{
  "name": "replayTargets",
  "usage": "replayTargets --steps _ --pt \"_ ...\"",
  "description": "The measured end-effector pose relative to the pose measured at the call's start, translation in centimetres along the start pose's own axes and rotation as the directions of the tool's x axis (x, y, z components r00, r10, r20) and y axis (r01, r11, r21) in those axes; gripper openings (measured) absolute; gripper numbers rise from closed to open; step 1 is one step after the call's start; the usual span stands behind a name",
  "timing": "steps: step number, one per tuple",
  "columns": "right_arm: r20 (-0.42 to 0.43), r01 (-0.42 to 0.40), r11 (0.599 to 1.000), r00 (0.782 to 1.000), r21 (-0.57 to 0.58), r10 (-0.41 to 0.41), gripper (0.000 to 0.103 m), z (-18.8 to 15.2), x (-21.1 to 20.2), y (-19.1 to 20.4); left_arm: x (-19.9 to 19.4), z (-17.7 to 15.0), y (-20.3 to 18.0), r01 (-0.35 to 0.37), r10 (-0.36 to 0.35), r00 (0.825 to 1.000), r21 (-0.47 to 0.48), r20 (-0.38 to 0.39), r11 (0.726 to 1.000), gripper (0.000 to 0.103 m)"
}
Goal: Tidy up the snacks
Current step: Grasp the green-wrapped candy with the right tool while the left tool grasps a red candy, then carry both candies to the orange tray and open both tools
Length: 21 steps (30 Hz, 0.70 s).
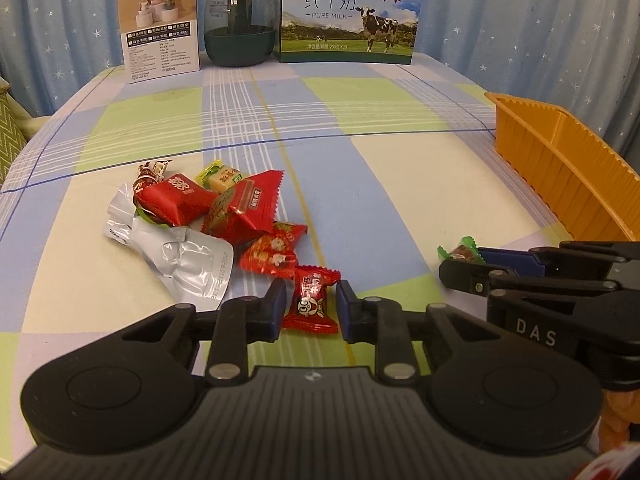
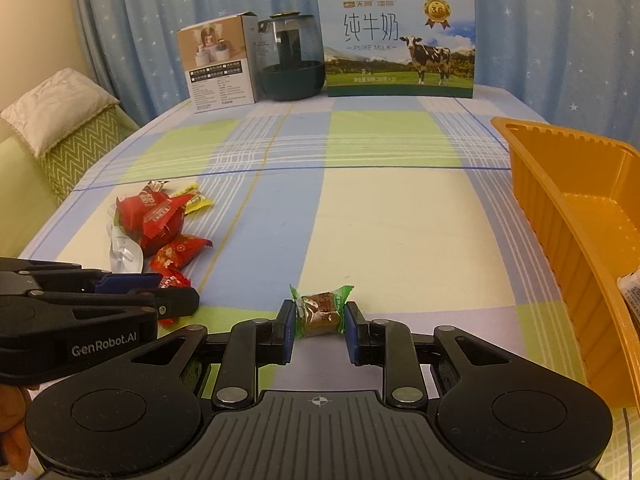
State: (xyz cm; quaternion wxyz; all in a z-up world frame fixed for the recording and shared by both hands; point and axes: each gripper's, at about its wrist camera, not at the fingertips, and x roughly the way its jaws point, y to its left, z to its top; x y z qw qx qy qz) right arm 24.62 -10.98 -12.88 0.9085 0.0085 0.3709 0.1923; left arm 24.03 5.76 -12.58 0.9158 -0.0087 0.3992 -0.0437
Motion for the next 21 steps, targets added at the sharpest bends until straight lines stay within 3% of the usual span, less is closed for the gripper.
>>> replayTargets --steps 6,21 --pt "-0.001 -0.001 1.000 1.000 -0.005 0.001 0.026 0.0 0.0 0.2 -0.3 -0.2 -0.3 0.003 -0.003 1.000 0.001 -0.001 1.000 0.014" --pt "0.024 -0.007 1.000 1.000 -0.006 0.007 0.026 0.3 -0.8 0.5 -1.4 -0.4 -0.4 0.007 -0.007 1.000 -0.010 0.012 1.000 0.014"
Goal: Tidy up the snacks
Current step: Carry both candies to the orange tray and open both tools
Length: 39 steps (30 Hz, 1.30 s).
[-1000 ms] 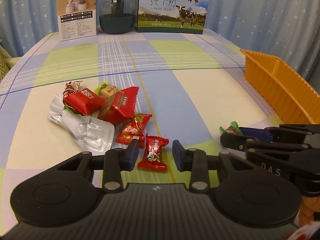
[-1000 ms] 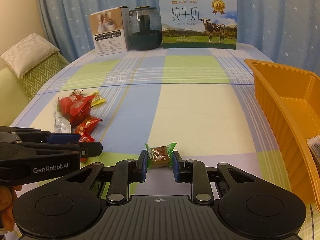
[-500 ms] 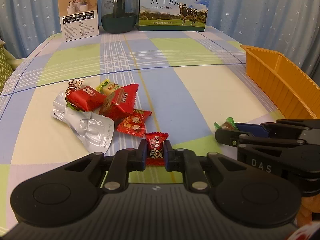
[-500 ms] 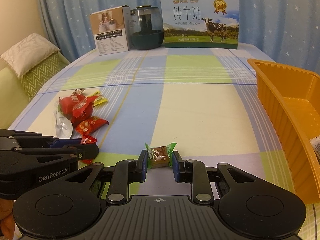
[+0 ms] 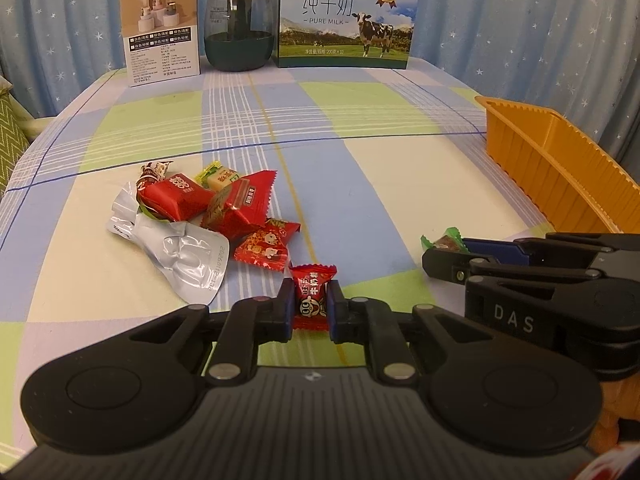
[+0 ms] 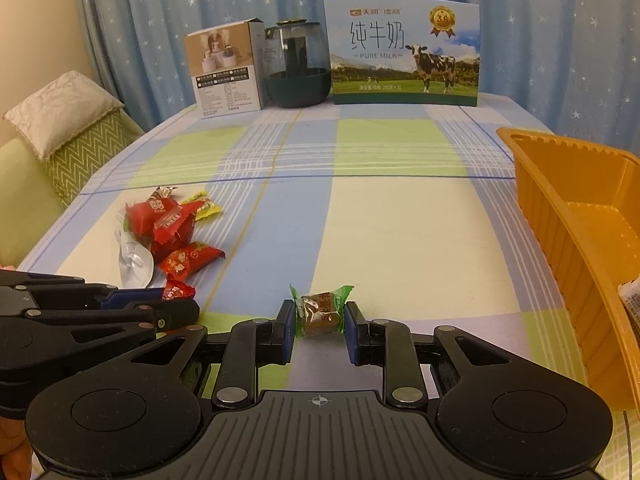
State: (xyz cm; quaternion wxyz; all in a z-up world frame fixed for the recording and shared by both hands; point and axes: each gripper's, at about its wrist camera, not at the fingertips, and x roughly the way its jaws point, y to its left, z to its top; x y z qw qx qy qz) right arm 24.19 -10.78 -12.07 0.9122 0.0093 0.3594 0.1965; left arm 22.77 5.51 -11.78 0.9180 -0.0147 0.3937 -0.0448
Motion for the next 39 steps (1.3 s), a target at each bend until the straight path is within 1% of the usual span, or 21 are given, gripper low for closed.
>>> replayTargets --steps 8,15,21,27,32,37,39 --pt "0.033 0.013 1.000 0.999 0.001 -0.013 0.026 0.3 -2.4 -0.5 -1.8 0.0 -0.4 0.005 -0.005 1.000 0.006 0.012 1.000 0.014" --pt "0.048 0.039 0.999 0.998 0.012 -0.039 0.026 -0.5 -5.7 -1.3 -3.7 0.6 -2.1 0.012 -0.013 0.999 0.022 0.040 1.000 0.014" --pt "0.066 0.059 0.998 0.996 0.035 -0.062 0.026 -1.0 -8.5 -2.2 -5.3 0.7 -3.9 0.033 -0.033 0.998 0.004 0.057 0.999 0.014" --pt "0.096 0.084 0.995 0.991 0.055 -0.089 0.026 -1.0 -11.3 -3.4 -7.0 1.4 -6.4 0.069 -0.069 0.994 0.004 0.080 0.998 0.014" --pt "0.121 0.096 0.992 0.987 0.081 -0.106 0.026 -0.9 -13.6 -4.8 -8.2 2.5 -9.0 0.102 -0.104 0.989 0.029 0.101 0.994 0.014" --pt "0.152 0.111 0.989 0.980 0.099 -0.125 0.026 0.1 -15.8 -6.6 -9.0 3.9 -12.0 0.135 -0.142 0.983 0.066 0.119 0.989 0.014" --pt "0.165 0.115 0.986 0.977 0.122 -0.135 0.026 0.7 -16.7 -7.5 -9.2 4.5 -13.1 0.153 -0.162 0.979 0.079 0.125 0.985 0.014"
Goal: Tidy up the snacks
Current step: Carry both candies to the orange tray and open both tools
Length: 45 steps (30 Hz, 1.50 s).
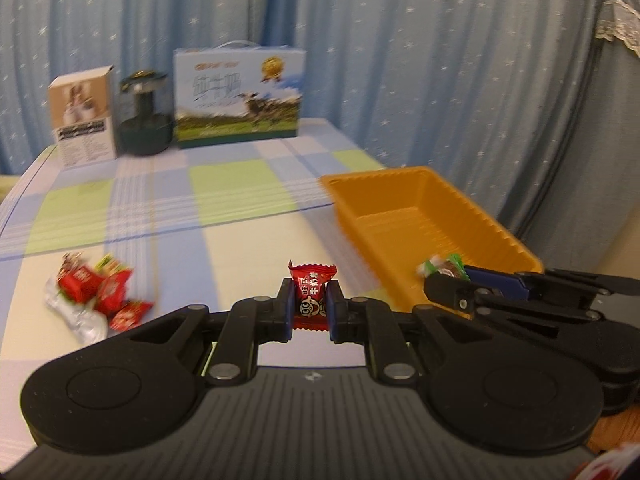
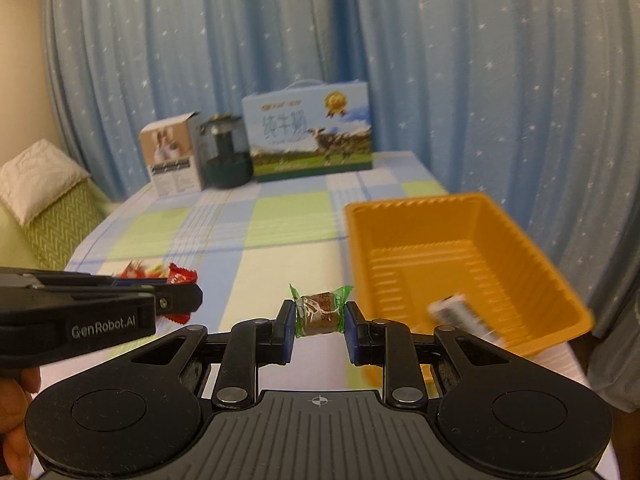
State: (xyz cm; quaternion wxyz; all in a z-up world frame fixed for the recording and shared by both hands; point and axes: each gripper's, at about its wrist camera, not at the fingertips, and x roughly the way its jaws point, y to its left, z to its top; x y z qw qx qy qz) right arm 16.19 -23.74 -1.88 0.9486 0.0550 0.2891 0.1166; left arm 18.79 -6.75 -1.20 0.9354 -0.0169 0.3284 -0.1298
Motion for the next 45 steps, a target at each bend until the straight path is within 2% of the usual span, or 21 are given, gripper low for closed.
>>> replayTargets --steps 3,10,19,31,39,41,43,45 --pt "0.014 0.000 0.999 1.000 0.054 -0.001 0.026 1.4 -0.8 -1.7 0.3 1.0 -1.7 0.030 -0.030 1.000 0.018 0.006 0.999 0.014" --pt "0.049 0.052 0.997 0.997 0.054 -0.055 0.026 4.3 -1.9 -6.1 2.3 2.8 -5.2 0.081 -0.081 0.997 0.070 -0.003 0.994 0.014" --pt "0.017 0.106 0.993 0.994 0.042 -0.107 0.026 4.9 -0.9 -11.4 5.7 3.6 -8.1 0.135 -0.132 0.990 0.082 -0.041 0.987 0.014" --pt "-0.039 0.104 0.993 0.994 0.049 -0.102 0.026 3.8 1.2 -13.8 9.1 3.3 -10.0 0.151 -0.142 0.985 0.081 -0.100 0.985 0.014" --pt "-0.048 0.108 0.993 0.993 0.052 -0.105 0.026 3.8 1.5 -14.4 10.2 3.2 -10.5 0.158 -0.149 0.983 0.081 -0.107 0.984 0.014" --pt "-0.049 0.109 0.993 0.993 0.053 -0.106 0.026 3.8 1.5 -14.5 10.3 3.2 -10.7 0.163 -0.153 0.983 0.091 -0.105 0.982 0.019" --pt "-0.050 0.110 0.992 0.993 0.057 -0.107 0.026 3.8 1.5 -14.6 10.3 3.1 -10.9 0.148 -0.138 0.986 0.111 -0.098 0.983 0.030" --pt "-0.051 0.109 0.992 0.993 0.060 -0.106 0.026 3.8 1.5 -14.7 10.2 3.0 -10.9 0.146 -0.135 0.986 0.119 -0.095 0.982 0.031"
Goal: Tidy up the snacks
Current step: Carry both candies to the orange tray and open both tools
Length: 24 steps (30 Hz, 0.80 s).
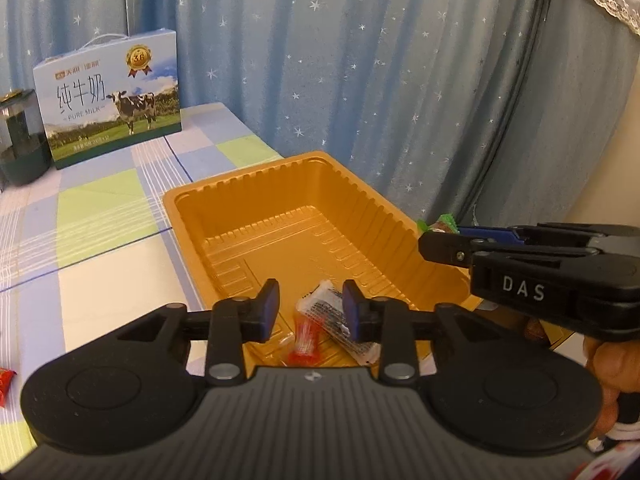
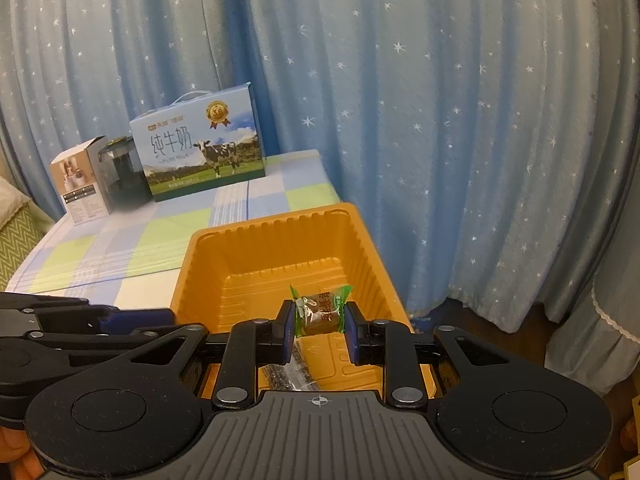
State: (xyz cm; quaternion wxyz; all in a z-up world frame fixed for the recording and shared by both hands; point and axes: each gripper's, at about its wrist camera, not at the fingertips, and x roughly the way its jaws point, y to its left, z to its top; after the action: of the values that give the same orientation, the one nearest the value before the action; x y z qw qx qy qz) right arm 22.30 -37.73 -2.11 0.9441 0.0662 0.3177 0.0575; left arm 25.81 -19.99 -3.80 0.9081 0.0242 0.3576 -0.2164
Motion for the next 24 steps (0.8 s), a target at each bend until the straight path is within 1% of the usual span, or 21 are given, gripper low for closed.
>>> replayTargets --steps 8,14,20,22,24 --pt "-0.001 -0.007 1.000 1.000 0.006 0.007 0.026 0.1 -0.1 0.1 -1.5 -0.4 2.3 -0.035 0.035 0.999 -0.046 -0.003 0.998 0.031" --pt "-0.002 -0.032 0.999 0.999 0.021 0.032 0.026 0.6 0.1 0.7 -2.8 -0.9 4.2 -0.067 0.067 0.998 -0.072 -0.003 0.995 0.031" --pt "0.002 -0.051 0.998 0.999 0.040 0.051 0.026 1.1 0.6 1.0 -3.4 -1.6 5.2 -0.079 0.079 0.997 -0.084 -0.003 0.993 0.031" --pt "-0.001 -0.062 0.997 0.998 0.054 0.062 0.026 1.3 0.9 1.0 -3.5 -1.8 5.3 -0.083 0.082 0.997 -0.086 -0.005 0.993 0.031" --pt "0.004 -0.094 0.992 0.996 0.079 0.094 0.027 1.4 1.0 0.8 -3.6 -1.9 5.5 -0.086 0.085 0.996 -0.088 -0.006 0.992 0.031"
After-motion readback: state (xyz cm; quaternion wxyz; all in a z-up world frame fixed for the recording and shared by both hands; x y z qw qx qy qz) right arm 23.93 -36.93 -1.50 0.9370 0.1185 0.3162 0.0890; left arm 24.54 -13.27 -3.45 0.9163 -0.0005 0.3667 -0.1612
